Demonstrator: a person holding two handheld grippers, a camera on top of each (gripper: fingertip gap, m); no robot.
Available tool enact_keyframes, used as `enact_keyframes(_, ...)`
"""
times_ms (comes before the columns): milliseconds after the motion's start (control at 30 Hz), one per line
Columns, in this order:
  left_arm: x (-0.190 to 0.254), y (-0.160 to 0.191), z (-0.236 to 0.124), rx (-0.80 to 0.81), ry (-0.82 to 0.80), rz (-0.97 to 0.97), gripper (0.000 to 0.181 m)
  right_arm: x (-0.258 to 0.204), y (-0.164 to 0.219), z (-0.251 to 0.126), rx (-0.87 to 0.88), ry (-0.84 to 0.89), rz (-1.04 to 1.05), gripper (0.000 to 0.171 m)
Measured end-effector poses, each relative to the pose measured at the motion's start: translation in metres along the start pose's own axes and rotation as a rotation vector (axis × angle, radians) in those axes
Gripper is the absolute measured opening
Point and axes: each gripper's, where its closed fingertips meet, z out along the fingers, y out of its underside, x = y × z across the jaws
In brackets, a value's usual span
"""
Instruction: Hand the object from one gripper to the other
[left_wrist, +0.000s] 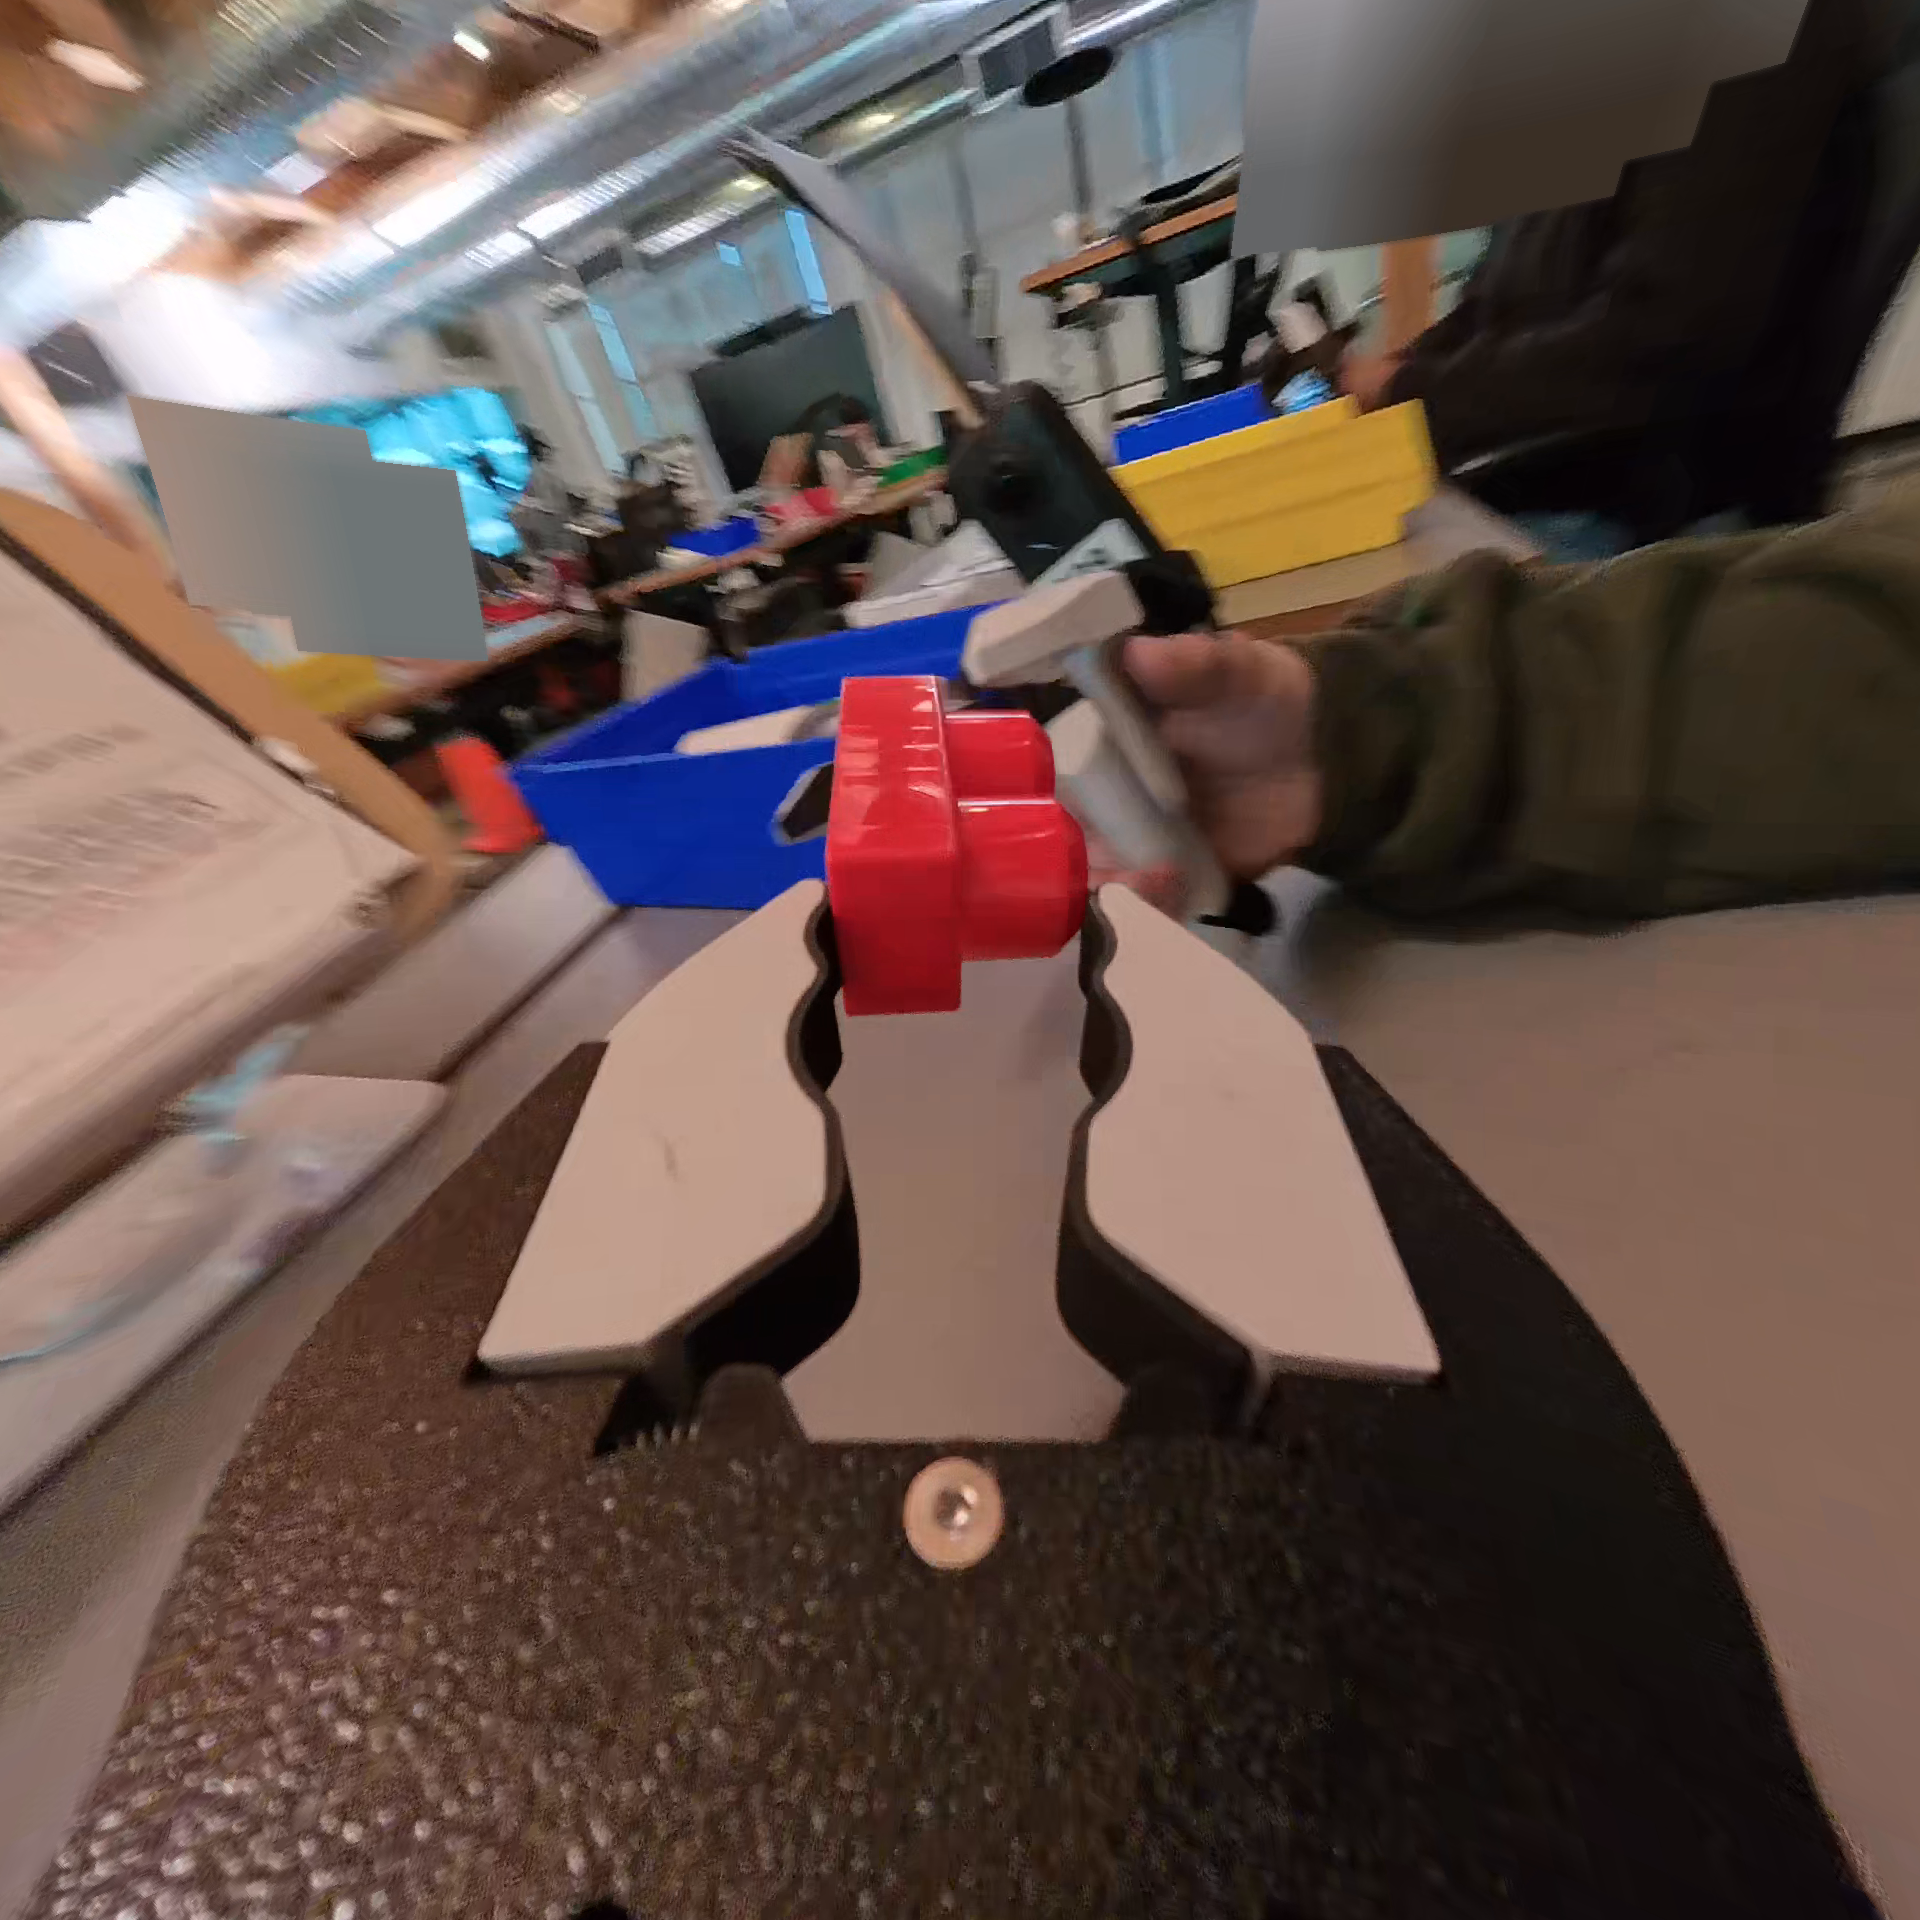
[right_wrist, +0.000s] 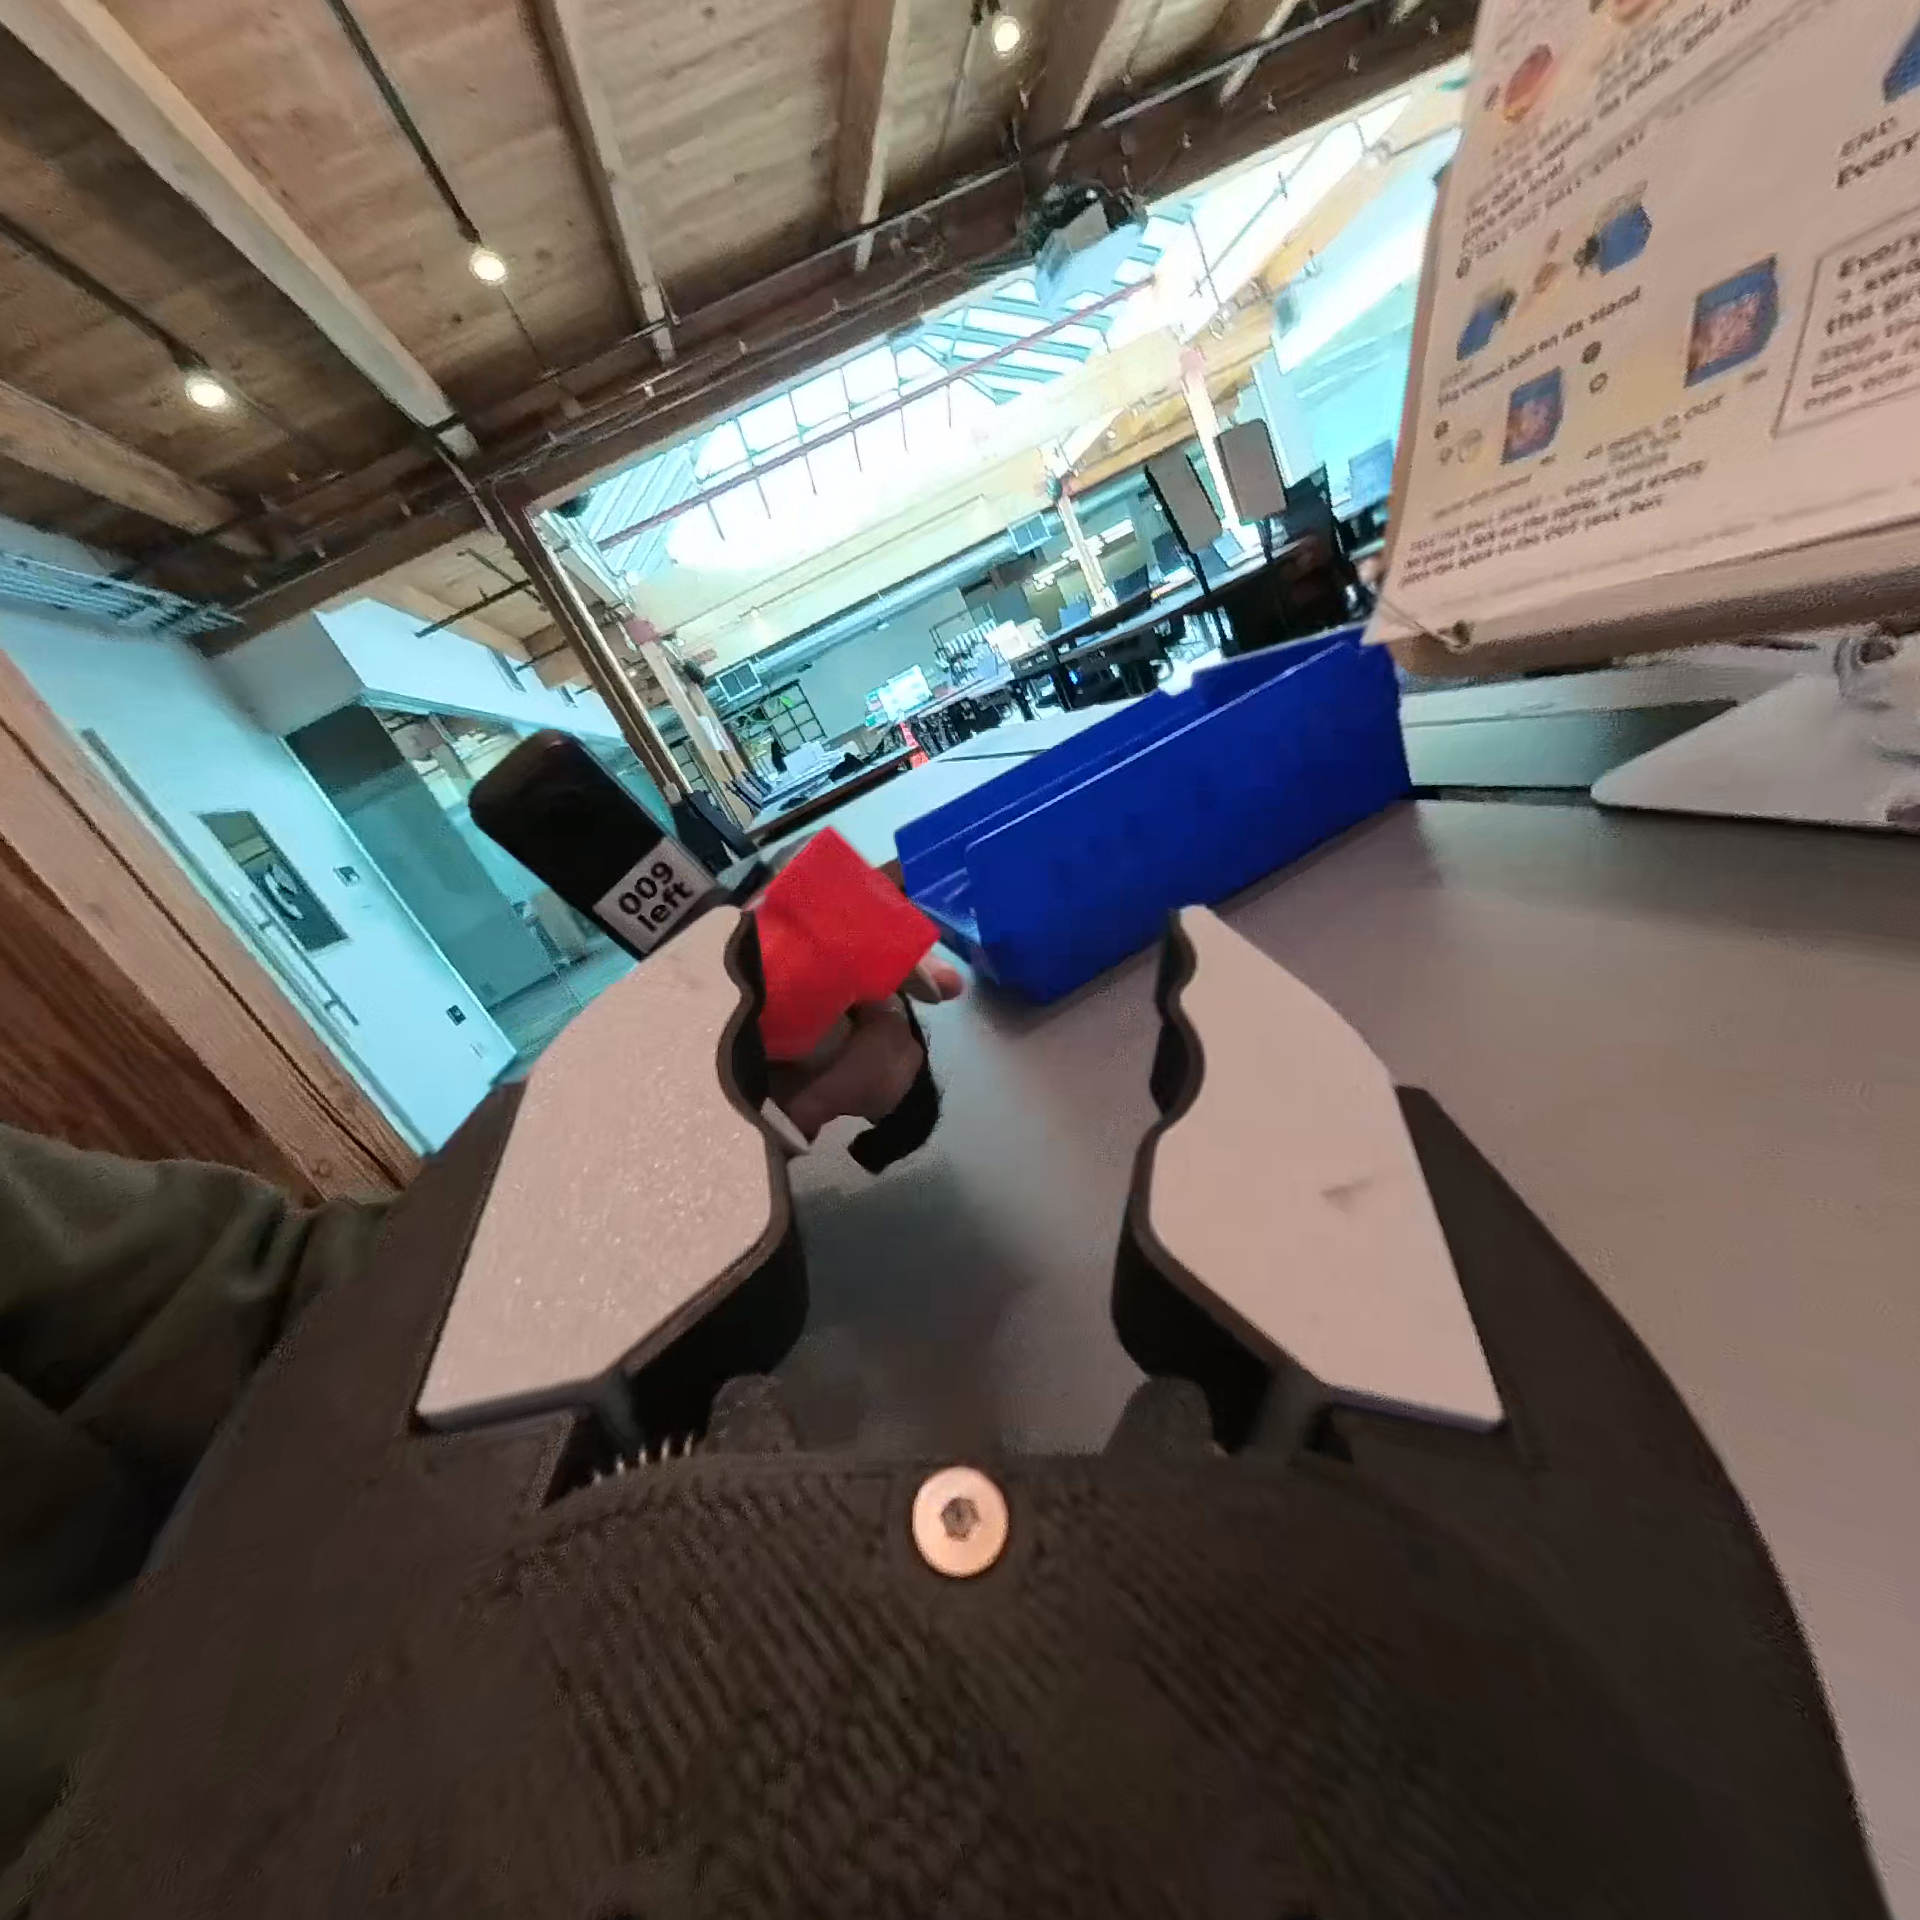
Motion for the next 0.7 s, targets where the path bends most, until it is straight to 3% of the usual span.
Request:
enact_keyframes(67, 0.004, 0.000, -0.005, 0.014, 0.083, -0.145, 0.043, 0.012, 0.007, -0.002, -0.045, 0.055, 0.142, 0.084)
enact_keyframes(133, 0.011, -0.006, -0.009, 0.055, 0.191, -0.290, 0.043, -0.003, 0.015, 0.001, -0.104, -0.078, 0.187, 0.084)
enact_keyframes(200, 0.009, -0.005, -0.009, 0.047, 0.221, -0.415, 0.043, -0.018, 0.021, 0.004, -0.135, -0.162, 0.094, 0.080)
enact_keyframes(300, 0.009, 0.007, -0.008, -0.030, 0.232, -0.507, 0.043, -0.021, 0.019, 0.009, -0.107, -0.069, -0.225, 0.093)
enact_keyframes(367, 0.012, 0.012, -0.007, -0.063, 0.246, -0.512, 0.043, -0.026, 0.020, 0.010, -0.114, -0.048, -0.406, 0.084)
enact_keyframes(433, 0.014, 0.011, -0.006, -0.058, 0.252, -0.505, 0.043, -0.026, 0.027, 0.012, -0.164, -0.034, -0.438, 0.079)
enact_keyframes(533, 0.016, 0.011, -0.006, -0.064, 0.258, -0.490, 0.043, -0.033, 0.039, 0.012, -0.205, -0.120, -0.380, 0.048)
enact_keyframes(700, 0.014, 0.009, -0.005, -0.035, 0.235, -0.448, 0.043, -0.033, 0.041, 0.011, -0.251, -0.147, -0.275, 0.045)
